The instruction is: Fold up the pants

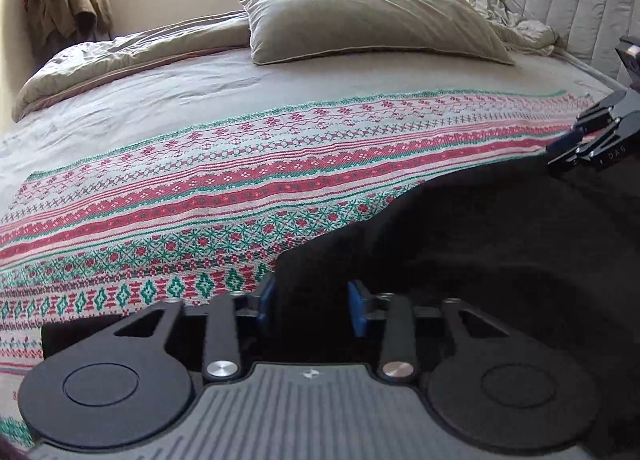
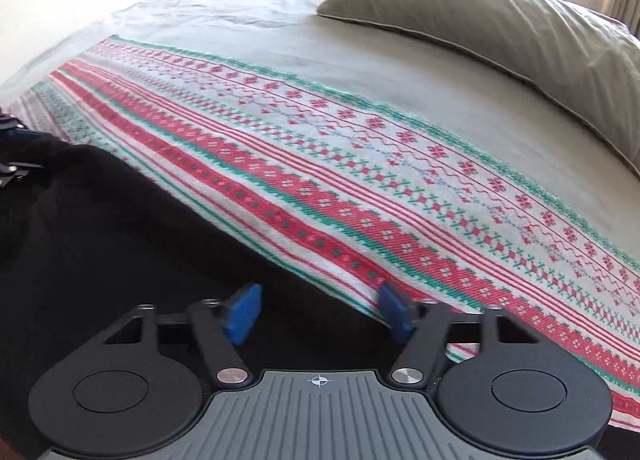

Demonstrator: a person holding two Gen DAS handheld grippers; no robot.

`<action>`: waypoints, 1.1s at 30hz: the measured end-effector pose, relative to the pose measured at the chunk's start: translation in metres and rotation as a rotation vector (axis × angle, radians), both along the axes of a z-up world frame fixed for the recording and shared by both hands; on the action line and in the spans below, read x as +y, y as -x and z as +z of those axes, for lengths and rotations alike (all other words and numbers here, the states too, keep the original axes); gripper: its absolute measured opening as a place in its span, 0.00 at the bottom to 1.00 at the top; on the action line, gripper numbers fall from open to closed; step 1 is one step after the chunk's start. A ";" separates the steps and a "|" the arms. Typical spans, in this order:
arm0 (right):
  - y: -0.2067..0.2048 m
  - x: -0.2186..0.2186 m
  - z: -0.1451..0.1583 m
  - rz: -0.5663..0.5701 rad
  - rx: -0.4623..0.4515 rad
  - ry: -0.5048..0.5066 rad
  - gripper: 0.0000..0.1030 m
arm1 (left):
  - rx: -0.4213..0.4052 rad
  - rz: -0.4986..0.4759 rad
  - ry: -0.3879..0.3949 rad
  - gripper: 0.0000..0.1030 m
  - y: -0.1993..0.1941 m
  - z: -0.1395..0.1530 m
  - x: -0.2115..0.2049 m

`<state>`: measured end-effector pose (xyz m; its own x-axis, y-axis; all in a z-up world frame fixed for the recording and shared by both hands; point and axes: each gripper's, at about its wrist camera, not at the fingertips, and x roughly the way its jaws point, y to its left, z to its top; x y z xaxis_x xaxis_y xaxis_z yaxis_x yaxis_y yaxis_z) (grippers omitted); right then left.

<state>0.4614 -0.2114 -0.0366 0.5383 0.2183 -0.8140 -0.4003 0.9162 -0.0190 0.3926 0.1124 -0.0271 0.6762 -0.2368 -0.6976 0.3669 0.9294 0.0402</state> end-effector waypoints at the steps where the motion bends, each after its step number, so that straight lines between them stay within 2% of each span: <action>1: 0.003 0.003 0.002 0.016 -0.001 -0.012 0.31 | -0.003 0.017 0.016 0.26 0.002 0.000 -0.001; 2: 0.005 0.007 0.003 0.023 -0.002 -0.022 0.21 | -0.011 0.032 0.023 0.24 0.004 0.000 -0.002; 6: 0.015 0.020 0.006 -0.008 -0.033 0.018 0.05 | -0.063 0.089 -0.016 0.19 0.013 0.005 -0.014; 9: 0.027 0.027 0.017 -0.036 -0.099 0.060 0.03 | -0.118 0.120 -0.038 0.18 0.027 0.019 -0.023; 13: 0.055 0.030 0.046 -0.060 -0.190 0.063 0.00 | -0.195 0.154 -0.013 0.18 0.056 0.047 -0.025; 18: 0.108 0.034 0.083 -0.045 -0.269 0.061 0.00 | -0.271 0.166 0.004 0.18 0.100 0.071 -0.027; 21: 0.145 0.037 0.100 -0.034 -0.308 0.068 0.00 | -0.295 0.158 -0.020 0.18 0.129 0.077 -0.029; 23: 0.171 0.039 0.108 -0.029 -0.335 0.065 0.00 | -0.300 0.160 -0.015 0.18 0.146 0.077 -0.028; 27: 0.227 0.045 0.117 -0.031 -0.393 0.040 0.00 | -0.271 0.196 0.054 0.18 0.188 0.071 -0.017; 29: 0.255 0.049 0.114 -0.036 -0.402 0.014 0.00 | -0.241 0.204 0.072 0.18 0.210 0.063 -0.013; 33: 0.313 0.064 0.091 -0.018 -0.418 0.062 0.00 | -0.152 0.228 0.070 0.19 0.240 0.042 -0.009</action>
